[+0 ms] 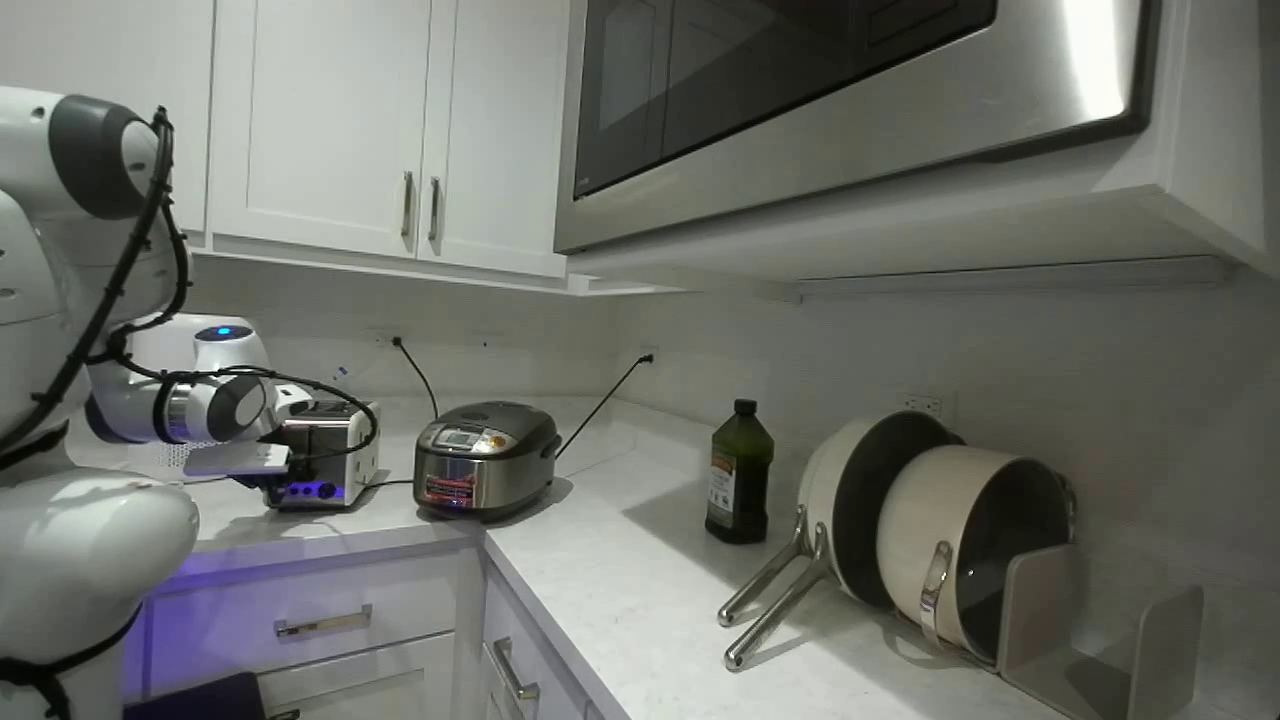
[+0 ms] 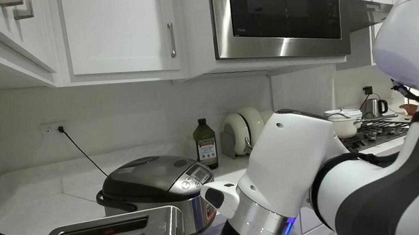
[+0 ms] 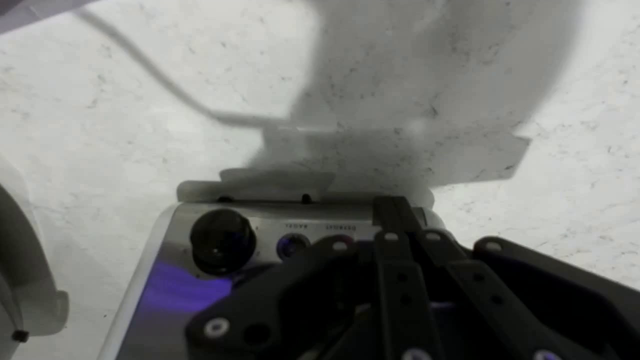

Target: Turn on the toaster and turn it off

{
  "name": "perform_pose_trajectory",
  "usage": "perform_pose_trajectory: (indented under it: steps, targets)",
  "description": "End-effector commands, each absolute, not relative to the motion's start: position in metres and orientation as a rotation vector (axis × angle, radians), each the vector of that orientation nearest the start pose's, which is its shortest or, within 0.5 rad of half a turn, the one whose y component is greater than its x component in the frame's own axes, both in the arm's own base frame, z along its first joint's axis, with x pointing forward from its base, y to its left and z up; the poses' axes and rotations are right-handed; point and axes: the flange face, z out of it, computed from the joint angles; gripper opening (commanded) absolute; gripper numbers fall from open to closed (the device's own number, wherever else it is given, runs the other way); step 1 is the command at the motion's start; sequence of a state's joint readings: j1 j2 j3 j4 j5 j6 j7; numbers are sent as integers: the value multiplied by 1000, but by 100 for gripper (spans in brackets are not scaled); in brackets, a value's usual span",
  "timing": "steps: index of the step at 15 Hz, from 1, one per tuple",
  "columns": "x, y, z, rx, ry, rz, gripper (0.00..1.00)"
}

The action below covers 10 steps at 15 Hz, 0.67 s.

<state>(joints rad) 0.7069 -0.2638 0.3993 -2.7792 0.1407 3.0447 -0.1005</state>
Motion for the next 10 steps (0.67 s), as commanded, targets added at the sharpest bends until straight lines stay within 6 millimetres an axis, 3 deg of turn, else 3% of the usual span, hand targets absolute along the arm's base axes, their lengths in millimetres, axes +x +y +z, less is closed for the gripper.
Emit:
perform_pose_trajectory:
  steps: [1, 10]
  targets:
    - [206, 371, 348, -2454, -1409, -740, 0]
    - [208, 376, 356, -2455, -1350, -755, 0]
